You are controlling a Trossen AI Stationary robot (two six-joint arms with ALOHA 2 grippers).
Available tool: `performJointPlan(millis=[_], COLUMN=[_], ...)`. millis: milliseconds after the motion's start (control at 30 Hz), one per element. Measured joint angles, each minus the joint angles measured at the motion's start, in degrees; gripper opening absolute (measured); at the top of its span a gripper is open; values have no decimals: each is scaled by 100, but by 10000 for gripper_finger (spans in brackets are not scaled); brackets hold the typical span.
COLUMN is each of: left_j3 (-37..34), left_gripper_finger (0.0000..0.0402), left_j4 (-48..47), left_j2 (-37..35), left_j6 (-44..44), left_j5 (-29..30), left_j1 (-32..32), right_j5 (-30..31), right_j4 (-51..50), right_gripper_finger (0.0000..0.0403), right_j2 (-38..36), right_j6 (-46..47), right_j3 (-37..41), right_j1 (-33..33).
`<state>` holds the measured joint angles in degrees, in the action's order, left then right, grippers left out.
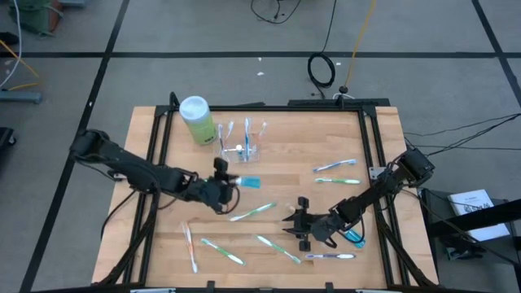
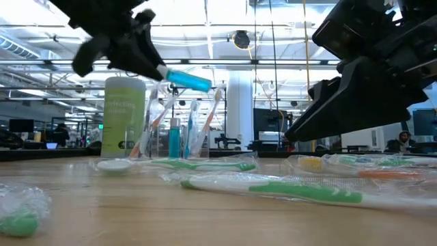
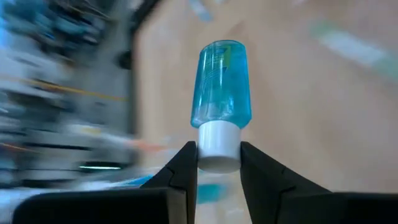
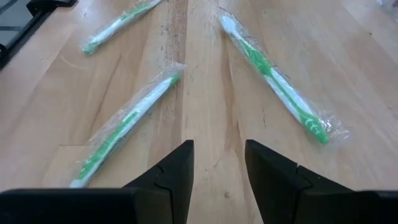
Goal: Pick & Place toothbrushing station
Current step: Put the blue mouthwash into the transparent organizer
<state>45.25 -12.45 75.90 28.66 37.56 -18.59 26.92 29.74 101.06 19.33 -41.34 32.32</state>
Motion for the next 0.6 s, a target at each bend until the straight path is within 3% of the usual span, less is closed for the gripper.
performJointPlan(millis=[267,467,600], left_j3=[7,7,7], left_gripper_finger=[90,90,90], left_j4=[-492,-581,-576], left_j2=[-99,-98,-98], left_j6=[3851,5273,5774], left_j5=[1342,2272,2480], left_j1=[569,913,1070], right_j5=[-9,-11,-13], right_j4=[-2,-31,-49], right_gripper_finger=[134,134,134], right_j2=[0,0,0], right_j6=[-98,-98,-98], right_j3=[0,0,0], right_j1=[-158,-254,-308])
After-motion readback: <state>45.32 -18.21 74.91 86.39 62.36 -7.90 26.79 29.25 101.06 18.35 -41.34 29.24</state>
